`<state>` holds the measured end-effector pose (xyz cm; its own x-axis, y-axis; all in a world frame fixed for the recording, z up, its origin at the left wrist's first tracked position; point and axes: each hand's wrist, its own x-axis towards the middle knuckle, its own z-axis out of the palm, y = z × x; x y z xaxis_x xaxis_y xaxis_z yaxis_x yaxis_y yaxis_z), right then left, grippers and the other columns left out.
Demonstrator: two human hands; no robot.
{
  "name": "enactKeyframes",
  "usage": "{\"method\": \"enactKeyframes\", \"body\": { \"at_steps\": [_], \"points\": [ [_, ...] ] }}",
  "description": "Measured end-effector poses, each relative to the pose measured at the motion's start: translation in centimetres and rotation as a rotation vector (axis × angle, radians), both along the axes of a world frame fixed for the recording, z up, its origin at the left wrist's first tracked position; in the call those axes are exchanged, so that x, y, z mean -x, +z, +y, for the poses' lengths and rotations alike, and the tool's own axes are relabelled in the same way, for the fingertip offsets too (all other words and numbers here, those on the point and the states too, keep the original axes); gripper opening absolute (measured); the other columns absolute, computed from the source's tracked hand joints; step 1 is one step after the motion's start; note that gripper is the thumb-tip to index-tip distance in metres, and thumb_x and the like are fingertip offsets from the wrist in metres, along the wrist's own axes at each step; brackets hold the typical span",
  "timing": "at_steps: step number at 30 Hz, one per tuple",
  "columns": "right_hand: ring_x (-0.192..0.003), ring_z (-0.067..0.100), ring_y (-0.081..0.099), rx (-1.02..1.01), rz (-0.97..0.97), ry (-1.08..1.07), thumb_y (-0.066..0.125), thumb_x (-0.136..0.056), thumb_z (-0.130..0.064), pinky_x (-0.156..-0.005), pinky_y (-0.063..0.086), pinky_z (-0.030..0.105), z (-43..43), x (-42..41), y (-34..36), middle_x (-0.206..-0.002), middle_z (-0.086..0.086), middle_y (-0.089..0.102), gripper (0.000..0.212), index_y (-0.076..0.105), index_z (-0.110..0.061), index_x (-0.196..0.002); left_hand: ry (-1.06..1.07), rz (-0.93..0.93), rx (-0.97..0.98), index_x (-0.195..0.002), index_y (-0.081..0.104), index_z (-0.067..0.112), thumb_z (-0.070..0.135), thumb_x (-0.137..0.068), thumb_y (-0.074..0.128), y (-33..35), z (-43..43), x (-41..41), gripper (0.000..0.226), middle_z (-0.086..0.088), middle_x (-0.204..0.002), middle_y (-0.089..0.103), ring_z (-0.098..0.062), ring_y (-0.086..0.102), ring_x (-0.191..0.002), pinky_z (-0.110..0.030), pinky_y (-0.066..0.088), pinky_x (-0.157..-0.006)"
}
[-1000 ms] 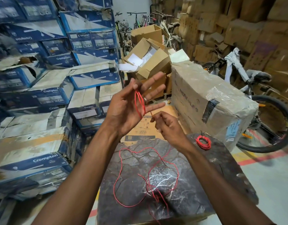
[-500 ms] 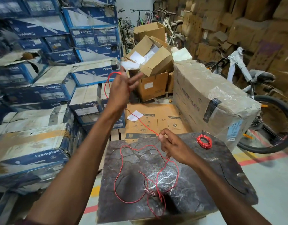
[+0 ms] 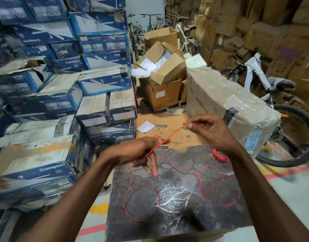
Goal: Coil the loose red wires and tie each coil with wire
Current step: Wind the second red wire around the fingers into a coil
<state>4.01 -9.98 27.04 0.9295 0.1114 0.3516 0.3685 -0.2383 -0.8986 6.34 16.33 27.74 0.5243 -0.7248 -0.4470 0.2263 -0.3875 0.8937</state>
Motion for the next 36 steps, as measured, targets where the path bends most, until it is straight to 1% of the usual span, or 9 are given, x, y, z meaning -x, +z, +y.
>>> {"method": "enactKeyframes", "body": {
  "at_steps": [6,10,14,18,21,26,28,30,36],
  "points": [
    [-0.039,-0.001,0.029,-0.503,0.467,0.344,0.069,-0.094,-0.030,-0.036,0.015,0.014,0.6,-1.2,-1.7,-0.059,-0.008,0.047,0.023,0.055,-0.013,-0.089,-0.230,0.617,0.994,-0.145,0.038,-0.010,0.028,-0.109,0.019,0.1,0.2,2.5,0.056,-0.004,-0.033,0.028,-0.017,0.027,-0.024,-0.050,0.051,-0.100],
    [-0.042,0.011,0.038,-1.169,0.784,0.911,0.041,-0.110,-0.017,-0.030,0.027,0.017,0.6,-1.1,-3.1,-0.083,0.012,0.054,0.021,0.046,-0.004,-0.125,-0.089,0.586,1.195,-0.134,0.051,-0.011,0.032,-0.109,0.014,0.3,-0.2,2.1,0.062,-0.002,-0.033,0.029,-0.016,0.030,-0.026,-0.054,0.018,-0.121],
    [-0.058,0.023,0.059,-1.378,0.706,1.029,0.037,-0.110,-0.018,-0.032,0.044,0.024,0.4,-1.2,-2.8,-0.117,0.021,0.049,0.027,0.039,-0.008,-0.135,0.026,0.626,1.276,-0.121,0.062,-0.006,0.034,-0.109,0.020,0.2,-0.5,2.2,0.059,0.003,-0.033,0.027,-0.015,0.036,-0.031,-0.052,0.005,-0.124],
    [-0.096,0.033,0.074,-1.308,0.561,0.897,0.039,-0.106,-0.001,-0.041,0.050,0.021,-0.5,-1.7,-3.4,-0.150,0.022,0.046,0.038,0.042,-0.006,-0.143,-0.006,0.676,1.263,-0.147,0.043,-0.002,0.041,-0.110,0.011,-0.5,-1.8,4.1,0.065,0.004,-0.034,0.026,-0.012,0.033,-0.028,-0.053,0.021,-0.121],
    [-0.076,0.010,0.072,-1.157,0.503,0.577,0.046,-0.100,0.002,-0.033,0.040,0.012,0.3,-1.8,-3.0,-0.137,0.006,0.064,0.040,0.051,-0.014,-0.136,-0.072,0.646,1.214,-0.161,0.005,0.006,0.042,-0.109,0.012,-0.4,-3.1,5.1,0.063,0.002,-0.033,0.027,-0.009,0.026,-0.022,-0.042,0.057,-0.090],
    [-0.046,0.003,0.045,-0.490,0.395,-0.001,0.055,-0.103,-0.023,-0.032,0.022,0.013,2.6,-1.9,-4.8,-0.092,-0.007,0.070,0.004,0.056,-0.024,-0.107,-0.074,0.637,1.276,-0.162,0.000,0.019,0.045,-0.109,0.017,0.7,-4.5,3.7,0.061,-0.008,-0.051,0.055,-0.010,0.038,-0.028,-0.048,0.061,-0.083],
    [-0.039,0.007,0.042,-0.231,0.378,-0.058,0.059,-0.101,-0.033,-0.035,0.024,0.015,3.4,-1.5,-6.4,-0.073,-0.005,0.068,0.013,0.056,-0.022,-0.095,-0.033,0.629,1.296,-0.162,0.003,0.026,0.041,-0.109,0.026,1.2,-4.7,2.6,0.060,-0.020,-0.102,0.075,-0.025,0.068,-0.055,-0.055,0.060,-0.082],
    [-0.037,0.005,0.042,-0.085,0.323,-0.091,0.061,-0.102,-0.030,-0.038,0.030,0.019,4.2,-0.6,-7.7,-0.058,-0.003,0.062,0.020,0.060,-0.020,-0.085,0.108,0.542,1.204,-0.161,0.009,0.025,0.037,-0.109,0.031,2.4,-5.0,1.6,0.058,-0.022,-0.148,0.052,-0.044,0.070,-0.106,-0.056,0.060,-0.082],
    [-0.053,0.001,0.052,0.385,0.220,-0.070,0.044,-0.102,-0.061,-0.059,0.042,0.033,5.2,3.7,-8.7,-0.058,-0.008,0.060,0.037,0.071,-0.035,-0.100,0.643,0.219,0.980,-0.156,0.029,0.042,0.040,-0.109,0.035,1.2,-5.9,-1.7,0.047,-0.004,-0.165,0.030,-0.043,0.057,-0.129,-0.050,0.062,-0.078]
  ]
}}
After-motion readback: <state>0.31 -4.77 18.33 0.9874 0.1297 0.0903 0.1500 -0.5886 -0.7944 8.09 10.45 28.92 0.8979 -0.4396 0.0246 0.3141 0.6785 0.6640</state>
